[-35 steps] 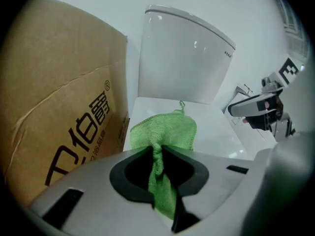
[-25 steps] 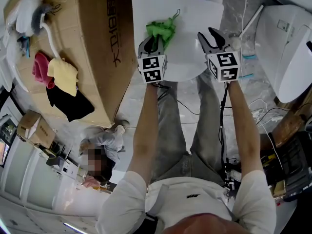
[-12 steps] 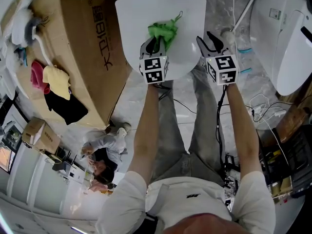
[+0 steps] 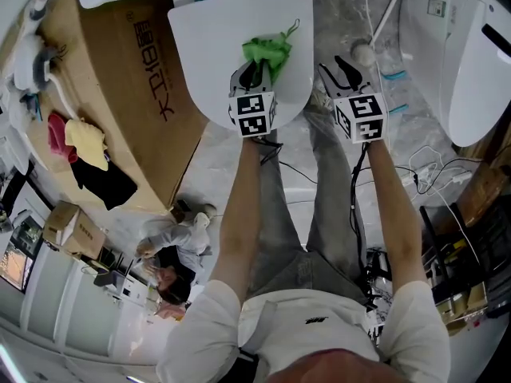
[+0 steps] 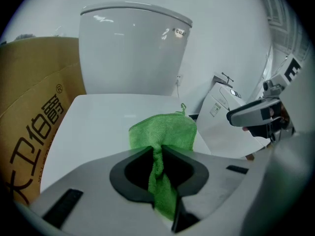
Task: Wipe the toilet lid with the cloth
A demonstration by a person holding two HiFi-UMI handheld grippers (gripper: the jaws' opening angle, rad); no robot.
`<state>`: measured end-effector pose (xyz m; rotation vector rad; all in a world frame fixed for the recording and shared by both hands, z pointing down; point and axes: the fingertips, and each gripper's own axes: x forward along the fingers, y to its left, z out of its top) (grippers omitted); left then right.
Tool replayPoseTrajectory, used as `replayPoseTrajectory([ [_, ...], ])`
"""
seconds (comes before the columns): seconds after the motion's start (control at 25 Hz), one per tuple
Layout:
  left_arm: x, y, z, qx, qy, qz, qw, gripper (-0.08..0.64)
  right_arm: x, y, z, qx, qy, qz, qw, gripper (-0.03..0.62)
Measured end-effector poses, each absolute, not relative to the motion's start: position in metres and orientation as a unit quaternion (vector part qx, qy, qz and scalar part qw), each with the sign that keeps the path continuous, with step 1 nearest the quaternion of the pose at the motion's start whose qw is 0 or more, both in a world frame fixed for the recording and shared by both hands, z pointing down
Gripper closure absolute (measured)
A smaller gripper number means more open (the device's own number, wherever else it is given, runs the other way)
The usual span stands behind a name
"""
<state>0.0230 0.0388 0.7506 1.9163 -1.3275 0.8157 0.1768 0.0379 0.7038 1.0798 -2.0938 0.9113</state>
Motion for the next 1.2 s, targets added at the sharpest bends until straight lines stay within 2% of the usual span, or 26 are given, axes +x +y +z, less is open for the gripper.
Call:
replayPoseTrajectory([
  [1.2,0.151,0.073,0.756,0.765,-0.440,0.327,0.337,0.488,0.254,0.081,0.705,0.406,-0.783,0.366,0.297,0.411],
])
